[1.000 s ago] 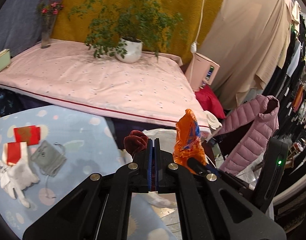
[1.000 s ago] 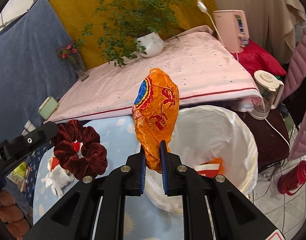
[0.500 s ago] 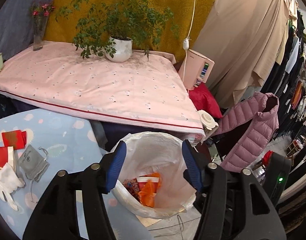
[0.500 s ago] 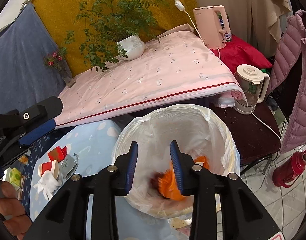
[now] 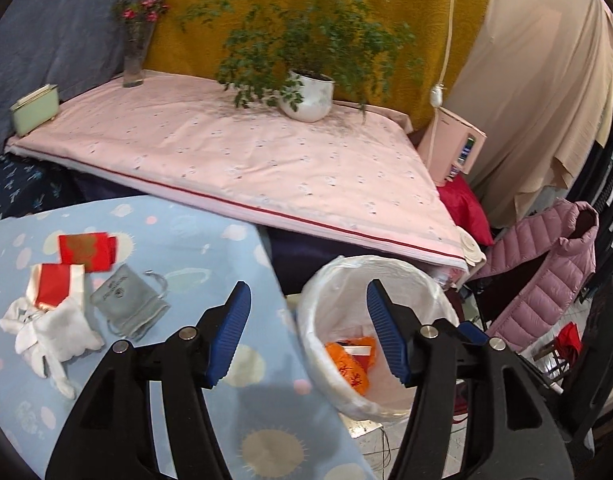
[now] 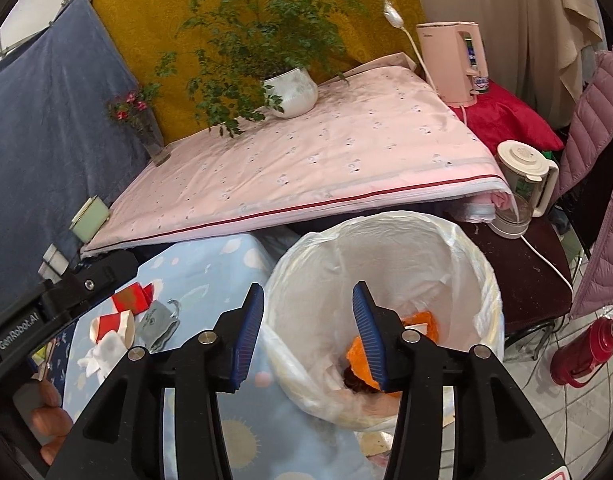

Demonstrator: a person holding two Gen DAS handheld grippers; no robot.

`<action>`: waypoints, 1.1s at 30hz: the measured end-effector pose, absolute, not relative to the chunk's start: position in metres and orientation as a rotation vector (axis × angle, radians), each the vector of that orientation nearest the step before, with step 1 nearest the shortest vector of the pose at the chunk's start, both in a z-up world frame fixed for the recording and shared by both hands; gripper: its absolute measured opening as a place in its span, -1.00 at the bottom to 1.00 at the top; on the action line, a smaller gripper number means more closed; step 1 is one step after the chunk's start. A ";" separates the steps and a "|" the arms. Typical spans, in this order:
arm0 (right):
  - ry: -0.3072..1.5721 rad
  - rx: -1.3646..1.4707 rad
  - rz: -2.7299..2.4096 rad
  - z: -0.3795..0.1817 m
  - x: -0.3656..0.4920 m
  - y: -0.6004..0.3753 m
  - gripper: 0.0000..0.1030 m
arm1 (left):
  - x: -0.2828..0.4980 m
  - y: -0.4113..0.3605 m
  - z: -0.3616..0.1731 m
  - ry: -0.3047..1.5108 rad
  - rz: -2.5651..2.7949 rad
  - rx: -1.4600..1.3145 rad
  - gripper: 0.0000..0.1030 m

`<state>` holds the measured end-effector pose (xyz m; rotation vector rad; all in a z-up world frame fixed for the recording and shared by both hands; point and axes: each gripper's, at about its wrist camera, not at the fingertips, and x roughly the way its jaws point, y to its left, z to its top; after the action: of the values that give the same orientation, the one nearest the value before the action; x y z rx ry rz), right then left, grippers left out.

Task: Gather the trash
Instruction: 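Open both tools to drop the items into the bin and withdraw, then move both open tools back over the white gloves on the table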

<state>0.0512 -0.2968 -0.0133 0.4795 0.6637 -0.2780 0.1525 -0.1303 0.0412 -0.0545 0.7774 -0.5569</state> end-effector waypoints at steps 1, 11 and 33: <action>0.665 0.473 -0.267 -0.012 0.053 -0.291 -0.10 | 0.153 -0.124 0.041 0.774 -0.540 -0.055 0.12; 0.683 0.410 -0.170 -0.002 0.076 -0.240 -0.08 | 0.162 -0.050 0.034 0.767 -0.380 -0.096 0.30; 0.767 0.274 0.044 -0.002 0.126 -0.111 -0.08 | 0.179 0.105 -0.015 0.850 -0.085 -0.219 0.59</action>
<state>0.1257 -0.1112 -0.0021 0.2744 0.7675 0.0441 0.1787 0.1051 -0.0155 -0.2194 0.8502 -0.0852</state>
